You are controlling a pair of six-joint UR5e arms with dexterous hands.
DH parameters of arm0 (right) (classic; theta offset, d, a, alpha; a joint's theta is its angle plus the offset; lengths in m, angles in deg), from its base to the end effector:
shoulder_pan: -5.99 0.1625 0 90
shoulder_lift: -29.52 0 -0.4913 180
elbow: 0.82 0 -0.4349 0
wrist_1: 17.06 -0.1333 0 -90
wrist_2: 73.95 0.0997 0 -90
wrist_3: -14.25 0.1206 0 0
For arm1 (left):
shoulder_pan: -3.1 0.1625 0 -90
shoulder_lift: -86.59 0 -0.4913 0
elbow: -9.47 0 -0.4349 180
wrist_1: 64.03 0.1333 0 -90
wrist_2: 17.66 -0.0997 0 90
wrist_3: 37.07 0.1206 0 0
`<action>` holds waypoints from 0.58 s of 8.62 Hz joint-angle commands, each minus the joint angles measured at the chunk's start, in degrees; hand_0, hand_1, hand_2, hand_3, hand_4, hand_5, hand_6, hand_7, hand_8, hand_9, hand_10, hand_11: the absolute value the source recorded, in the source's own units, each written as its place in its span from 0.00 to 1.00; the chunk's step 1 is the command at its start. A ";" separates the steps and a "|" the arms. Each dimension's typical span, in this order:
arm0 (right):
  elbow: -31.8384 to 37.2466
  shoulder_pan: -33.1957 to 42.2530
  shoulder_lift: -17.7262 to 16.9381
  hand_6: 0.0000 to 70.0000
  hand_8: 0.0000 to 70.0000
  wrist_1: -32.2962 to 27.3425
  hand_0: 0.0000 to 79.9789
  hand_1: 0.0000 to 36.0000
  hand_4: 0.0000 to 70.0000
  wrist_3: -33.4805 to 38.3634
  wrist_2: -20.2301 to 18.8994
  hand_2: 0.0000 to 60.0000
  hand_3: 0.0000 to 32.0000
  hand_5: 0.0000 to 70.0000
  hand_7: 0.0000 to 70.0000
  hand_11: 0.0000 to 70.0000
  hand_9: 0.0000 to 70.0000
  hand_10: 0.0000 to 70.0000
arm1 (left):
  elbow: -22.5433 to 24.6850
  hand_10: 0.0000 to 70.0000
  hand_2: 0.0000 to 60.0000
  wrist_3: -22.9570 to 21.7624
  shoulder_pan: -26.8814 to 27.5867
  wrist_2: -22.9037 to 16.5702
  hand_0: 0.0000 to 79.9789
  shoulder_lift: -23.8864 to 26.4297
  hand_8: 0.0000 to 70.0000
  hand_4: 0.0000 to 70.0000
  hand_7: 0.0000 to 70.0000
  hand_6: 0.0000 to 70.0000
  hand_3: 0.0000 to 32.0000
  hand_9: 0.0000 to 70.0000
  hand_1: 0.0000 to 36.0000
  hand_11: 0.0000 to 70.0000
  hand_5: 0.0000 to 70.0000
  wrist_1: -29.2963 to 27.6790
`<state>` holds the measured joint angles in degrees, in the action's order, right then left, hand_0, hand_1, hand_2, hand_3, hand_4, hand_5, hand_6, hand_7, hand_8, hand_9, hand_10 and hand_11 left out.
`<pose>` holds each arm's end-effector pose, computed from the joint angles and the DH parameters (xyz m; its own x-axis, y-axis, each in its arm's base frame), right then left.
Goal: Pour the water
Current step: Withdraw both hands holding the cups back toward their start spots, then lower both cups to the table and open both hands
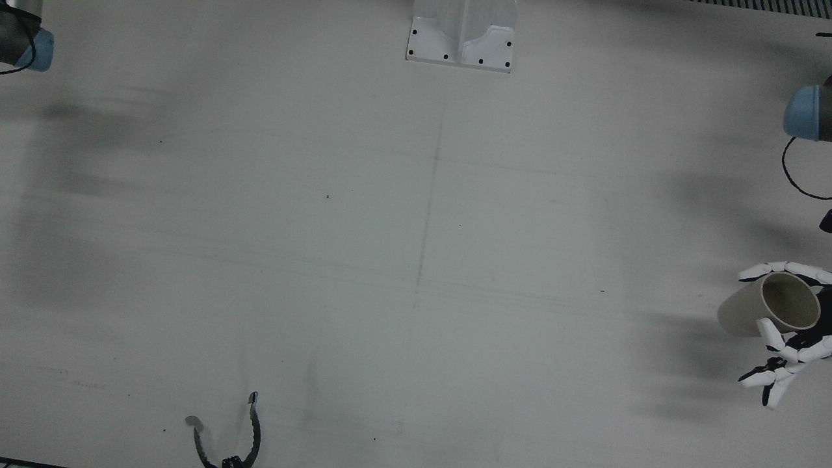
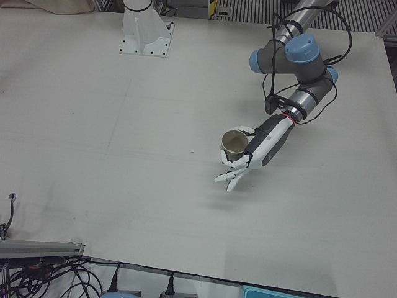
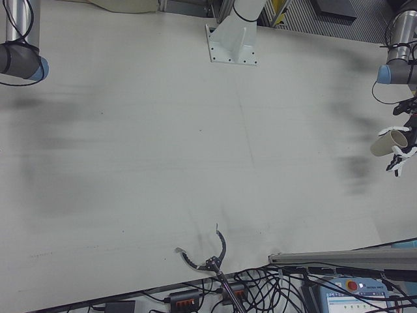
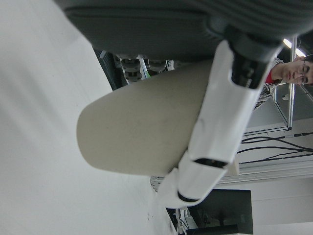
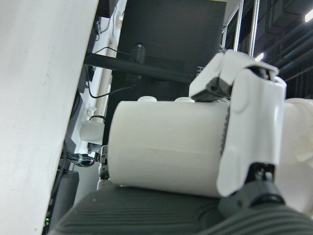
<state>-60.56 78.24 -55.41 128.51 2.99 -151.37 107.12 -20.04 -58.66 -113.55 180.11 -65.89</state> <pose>-0.0215 -0.5907 0.9165 -0.9855 0.0612 0.1584 -0.1463 0.1681 -0.9749 0.1756 -0.5824 0.6387 -0.8239 -0.4761 -0.3075 0.1408 0.3536 -0.9248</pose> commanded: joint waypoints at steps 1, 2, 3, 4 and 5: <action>12.02 -8.58 4.60 0.90 0.86 -5.21 0.77 1.00 0.23 -0.16 8.39 1.00 0.00 0.34 1.00 0.21 1.00 0.11 | -8.84 0.08 1.00 1.70 -0.03 -0.52 1.00 -2.56 0.05 0.43 0.19 0.21 0.00 0.02 1.00 0.17 1.00 -9.62; 12.02 -9.92 4.69 0.88 0.86 -5.21 0.76 1.00 0.21 -0.08 9.73 1.00 0.00 0.34 1.00 0.21 1.00 0.11 | -11.49 0.08 1.00 1.96 0.06 -0.44 1.00 -2.47 0.05 0.44 0.19 0.21 0.00 0.02 1.00 0.18 1.00 -11.31; 11.93 -9.93 4.69 0.88 0.85 -5.21 0.76 1.00 0.21 0.10 9.75 1.00 0.00 0.34 1.00 0.21 1.00 0.11 | -12.74 0.08 1.00 2.48 0.06 -0.52 1.00 -2.56 0.05 0.46 0.19 0.20 0.00 0.02 1.00 0.18 1.00 -12.37; 11.76 -9.84 4.60 0.88 0.85 -5.21 0.76 1.00 0.21 0.80 9.75 1.00 0.00 0.34 1.00 0.19 1.00 0.10 | -14.58 0.08 1.00 2.66 0.06 -0.52 1.00 -2.56 0.05 0.46 0.19 0.20 0.00 0.02 1.00 0.18 1.00 -13.60; 11.23 -9.67 4.08 0.88 0.83 -5.21 0.78 1.00 0.23 1.06 9.75 1.00 0.00 0.33 1.00 0.17 1.00 0.08 | -15.90 0.08 1.00 2.75 0.23 -0.52 1.00 -2.56 0.05 0.47 0.20 0.21 0.00 0.02 1.00 0.18 1.00 -14.31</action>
<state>-48.82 68.79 -50.82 123.36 3.28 -142.14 94.77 -17.72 -58.63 -114.05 177.61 -77.84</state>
